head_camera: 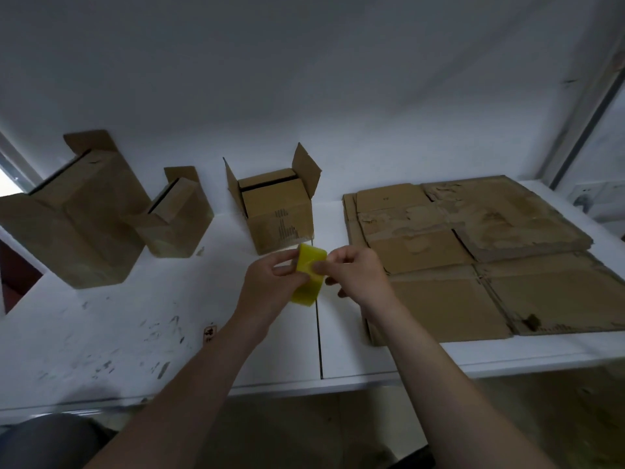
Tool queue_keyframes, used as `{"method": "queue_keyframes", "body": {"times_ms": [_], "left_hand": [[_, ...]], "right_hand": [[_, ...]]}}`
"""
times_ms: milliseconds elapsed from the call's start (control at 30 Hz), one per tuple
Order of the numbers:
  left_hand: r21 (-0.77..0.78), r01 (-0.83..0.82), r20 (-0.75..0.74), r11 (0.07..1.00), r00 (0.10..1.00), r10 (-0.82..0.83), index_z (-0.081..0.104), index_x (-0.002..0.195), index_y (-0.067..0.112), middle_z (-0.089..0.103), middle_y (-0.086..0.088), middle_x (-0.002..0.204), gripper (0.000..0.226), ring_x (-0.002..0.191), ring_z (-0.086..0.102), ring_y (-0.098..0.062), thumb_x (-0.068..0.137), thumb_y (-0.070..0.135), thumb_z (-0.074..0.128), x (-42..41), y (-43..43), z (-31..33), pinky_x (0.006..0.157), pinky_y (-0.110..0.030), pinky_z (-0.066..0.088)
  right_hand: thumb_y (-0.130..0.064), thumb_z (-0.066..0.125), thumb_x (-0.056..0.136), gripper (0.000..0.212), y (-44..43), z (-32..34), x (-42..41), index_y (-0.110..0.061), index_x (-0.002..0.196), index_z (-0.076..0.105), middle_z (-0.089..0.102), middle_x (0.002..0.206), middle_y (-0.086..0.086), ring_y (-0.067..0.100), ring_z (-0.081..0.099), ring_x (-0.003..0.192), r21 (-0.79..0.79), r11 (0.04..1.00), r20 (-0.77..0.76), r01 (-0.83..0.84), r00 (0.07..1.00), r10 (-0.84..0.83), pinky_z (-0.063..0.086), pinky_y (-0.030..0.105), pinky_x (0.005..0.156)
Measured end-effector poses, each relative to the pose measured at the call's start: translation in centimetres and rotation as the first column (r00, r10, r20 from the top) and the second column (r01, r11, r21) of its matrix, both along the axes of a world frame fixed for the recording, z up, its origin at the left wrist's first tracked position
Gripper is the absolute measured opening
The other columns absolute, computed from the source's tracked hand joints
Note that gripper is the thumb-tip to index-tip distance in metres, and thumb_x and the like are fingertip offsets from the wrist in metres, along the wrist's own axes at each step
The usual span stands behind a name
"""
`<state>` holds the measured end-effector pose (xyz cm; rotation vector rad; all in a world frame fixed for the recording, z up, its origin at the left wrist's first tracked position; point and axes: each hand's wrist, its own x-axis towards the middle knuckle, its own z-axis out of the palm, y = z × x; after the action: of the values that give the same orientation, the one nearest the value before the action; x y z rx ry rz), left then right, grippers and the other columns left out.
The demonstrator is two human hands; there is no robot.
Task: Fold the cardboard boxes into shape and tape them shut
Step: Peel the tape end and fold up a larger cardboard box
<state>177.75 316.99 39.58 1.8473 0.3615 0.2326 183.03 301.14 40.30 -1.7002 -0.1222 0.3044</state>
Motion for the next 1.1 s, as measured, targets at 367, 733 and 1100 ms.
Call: {"method": "queue_keyframes", "body": {"times_ms": [367, 733, 1100], "left_hand": [[0.459, 0.078, -0.128, 0.885, 0.992, -0.02, 0.069, 0.081, 0.034, 0.07, 0.02, 0.076, 0.024, 0.072, 0.064, 0.007, 0.074, 0.018, 0.084, 3.4, 1.4, -3.5, 0.057, -0.007, 0.041], [0.717, 0.317, -0.114, 0.621, 0.932, -0.344, 0.062, 0.118, 0.024, 0.061, 0.001, 0.116, 0.039, 0.112, 0.053, -0.022, 0.084, 0.034, 0.078, 11.3, -7.9, -3.8, 0.09, -0.04, 0.052], [0.775, 0.584, -0.417, 0.242, 0.76, -0.498, 0.056, 0.126, 0.022, 0.059, 0.0, 0.118, 0.043, 0.1, 0.058, -0.02, 0.088, 0.042, 0.064, 18.9, -15.4, -4.1, 0.081, -0.038, 0.053]], "right_hand": [[-0.036, 0.063, 0.091, 0.019, -4.3, -3.3, 3.5, -0.022, 0.082, 0.071, 0.071, 0.079, -0.002, 0.022, 0.068, 0.082, -0.514, 0.841, 0.211, 0.166, 0.975, -0.064, 0.06, 0.044, 0.076], [-0.03, 0.058, 0.094, 0.029, -12.9, -4.2, 5.0, -0.026, 0.121, 0.067, 0.064, 0.125, 0.004, 0.035, 0.051, 0.126, -0.74, 0.628, 0.211, 0.239, 0.97, -0.121, 0.048, 0.045, 0.101], [-0.037, 0.056, 0.095, 0.029, -18.2, -5.3, 5.1, -0.033, 0.123, 0.064, 0.059, 0.129, -0.003, 0.03, 0.053, 0.122, -0.761, 0.57, 0.223, 0.31, 0.95, -0.22, 0.051, 0.046, 0.095]]}}
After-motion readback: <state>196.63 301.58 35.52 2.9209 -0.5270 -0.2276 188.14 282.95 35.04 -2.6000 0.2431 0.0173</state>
